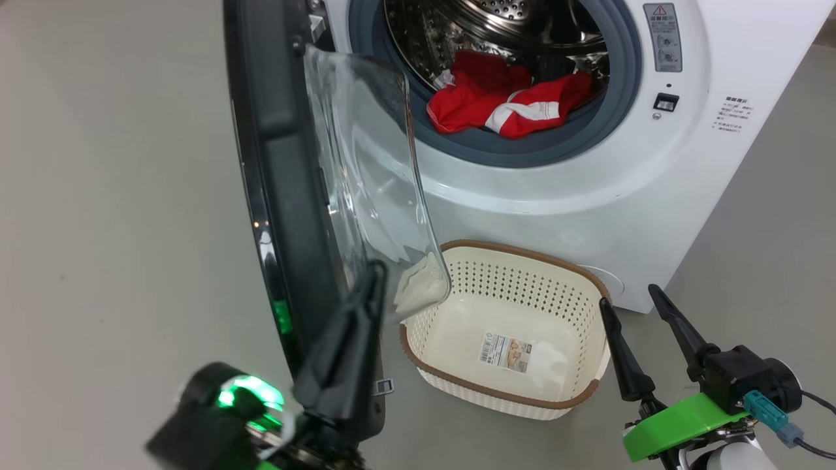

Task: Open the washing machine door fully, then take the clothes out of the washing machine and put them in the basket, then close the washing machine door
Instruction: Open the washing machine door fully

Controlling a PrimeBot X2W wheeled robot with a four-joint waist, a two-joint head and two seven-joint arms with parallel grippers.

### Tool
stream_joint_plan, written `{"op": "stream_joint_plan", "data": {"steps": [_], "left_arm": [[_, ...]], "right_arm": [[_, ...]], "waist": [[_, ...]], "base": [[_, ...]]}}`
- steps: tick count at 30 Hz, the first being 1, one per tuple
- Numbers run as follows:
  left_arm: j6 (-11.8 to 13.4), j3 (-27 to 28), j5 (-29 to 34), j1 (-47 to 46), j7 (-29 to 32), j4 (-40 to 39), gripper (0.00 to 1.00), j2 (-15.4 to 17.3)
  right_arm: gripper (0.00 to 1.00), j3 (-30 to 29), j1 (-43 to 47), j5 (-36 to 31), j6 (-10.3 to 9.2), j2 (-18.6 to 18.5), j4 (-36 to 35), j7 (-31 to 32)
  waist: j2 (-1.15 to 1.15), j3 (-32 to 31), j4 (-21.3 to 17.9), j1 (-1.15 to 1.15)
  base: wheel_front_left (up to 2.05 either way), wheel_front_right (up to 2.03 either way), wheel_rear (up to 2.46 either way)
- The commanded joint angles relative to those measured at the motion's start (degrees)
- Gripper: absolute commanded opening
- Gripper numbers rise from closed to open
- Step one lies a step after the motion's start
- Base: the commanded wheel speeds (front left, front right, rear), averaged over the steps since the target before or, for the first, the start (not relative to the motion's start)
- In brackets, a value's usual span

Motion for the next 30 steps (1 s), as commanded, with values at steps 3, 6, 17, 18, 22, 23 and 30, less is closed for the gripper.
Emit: {"op": "stream_joint_plan", "data": {"steps": [3, 6, 17, 18, 22, 23, 30], "left_arm": [[0.4, -1.1, -0.5, 1.3, 4.1, -1.2, 0.0, 0.5], [1.2, -2.1, -0.9, 2.2, 6.4, 0.2, 0.0, 0.5], [5.2, -2.8, 1.7, 5.0, 10.7, 5.0, 0.0, 1.6], [5.5, -2.6, 1.8, 5.1, 10.7, 5.1, 0.0, 1.6], [6.3, -1.9, 2.4, 5.3, 10.9, 6.0, 0.0, 2.1], [6.6, -1.7, 2.6, 5.3, 10.9, 6.1, 0.0, 2.3], [8.8, -0.2, 3.7, 5.9, 11.8, 6.9, 0.0, 3.2]], "right_arm": [[1.0, 1.1, -1.2, -0.3, 0.36, 0.2, -1.5, -0.5], [1.0, 1.0, -1.4, -0.4, 0.36, 0.2, -1.5, -0.5], [1.0, 1.4, -1.7, -0.2, 0.36, 0.2, -1.3, -0.5], [1.0, 1.4, -1.6, -0.2, 0.36, 0.2, -1.3, -0.5], [1.0, 1.6, -1.2, -0.3, 0.36, 0.1, -0.9, -0.5], [1.0, 1.8, -1.2, -0.5, 0.36, 0.0, -0.8, -0.5], [1.0, 2.4, -1.2, -0.9, 0.36, -0.1, -0.4, -0.5]], "waist": [[0.0, 0.5, 0.1, 0.0], [0.0, 0.8, 0.3, 0.0], [0.0, 1.3, -0.1, 0.0], [0.0, 1.2, -0.1, 0.0], [0.0, 1.1, -0.1, 0.0], [0.0, 1.0, -0.1, 0.0], [0.0, 0.8, 0.3, 0.0]], "base": [[0.0, 0.0, 0.0], [0.0, 0.0, 0.0], [0.0, 0.0, 0.0], [0.0, 0.0, 0.0], [0.0, 0.0, 0.0], [0.0, 0.0, 0.0], [0.0, 0.0, 0.0]]}}
